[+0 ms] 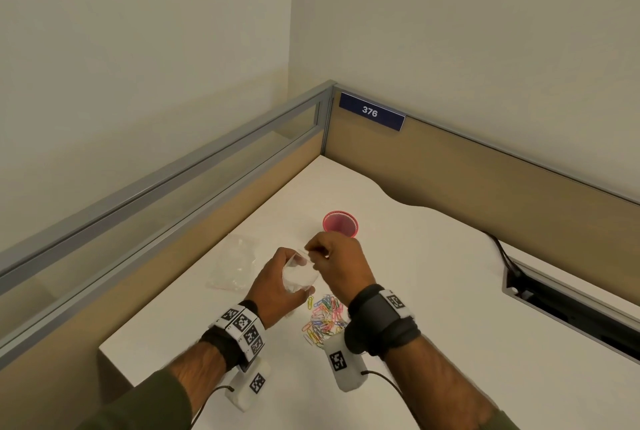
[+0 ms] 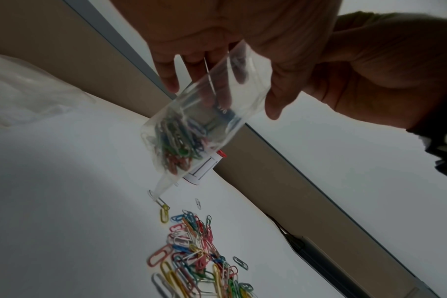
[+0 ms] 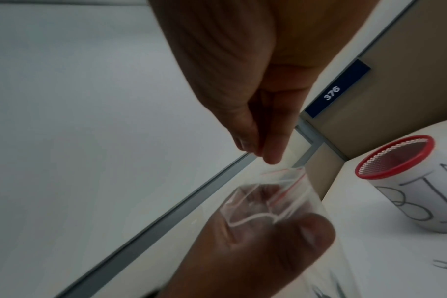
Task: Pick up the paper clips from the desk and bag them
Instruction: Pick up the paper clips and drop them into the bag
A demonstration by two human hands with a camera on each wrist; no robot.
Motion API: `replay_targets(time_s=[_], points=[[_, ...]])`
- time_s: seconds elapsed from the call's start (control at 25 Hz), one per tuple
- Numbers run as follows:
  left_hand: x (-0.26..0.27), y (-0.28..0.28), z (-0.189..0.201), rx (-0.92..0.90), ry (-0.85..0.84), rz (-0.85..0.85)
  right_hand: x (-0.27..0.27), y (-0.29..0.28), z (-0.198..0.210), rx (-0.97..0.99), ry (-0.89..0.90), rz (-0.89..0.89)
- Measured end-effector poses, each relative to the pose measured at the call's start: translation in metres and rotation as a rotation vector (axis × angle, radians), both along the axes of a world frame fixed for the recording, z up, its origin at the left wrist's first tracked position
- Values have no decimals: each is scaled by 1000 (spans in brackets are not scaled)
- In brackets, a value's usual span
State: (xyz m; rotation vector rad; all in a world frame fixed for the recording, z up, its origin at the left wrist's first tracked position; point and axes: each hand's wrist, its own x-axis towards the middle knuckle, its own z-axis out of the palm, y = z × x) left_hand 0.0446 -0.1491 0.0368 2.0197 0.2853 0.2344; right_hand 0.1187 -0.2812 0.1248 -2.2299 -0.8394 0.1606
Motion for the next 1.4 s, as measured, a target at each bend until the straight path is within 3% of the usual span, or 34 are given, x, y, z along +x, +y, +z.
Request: replay_targets(time_s=[0.12, 0.24, 0.4, 0.6, 0.88, 0.96, 1.08, 1.4], points=[[-2, 4, -3, -29, -8, -15, 23, -19, -14, 80, 73, -145], [-4, 11, -5, -20, -18, -7, 50, -43, -59, -196, 80, -232], [-8, 23, -6, -27, -39, 24, 57, -58, -114, -615, 179, -111], [-10, 38, -8, -32, -33, 45, 58, -32, -135, -766, 122, 37], [-7, 49, -7, -19, -76, 84, 24, -41, -146, -681, 54, 136], [2, 34, -10, -43, -50, 16, 15, -66, -141, -661, 136, 43], [2, 28, -12, -43, -51, 39, 12, -69, -138, -684, 166, 71], [1, 25, -8, -6, -27, 48, -4, -34, -140, -726, -25, 117]])
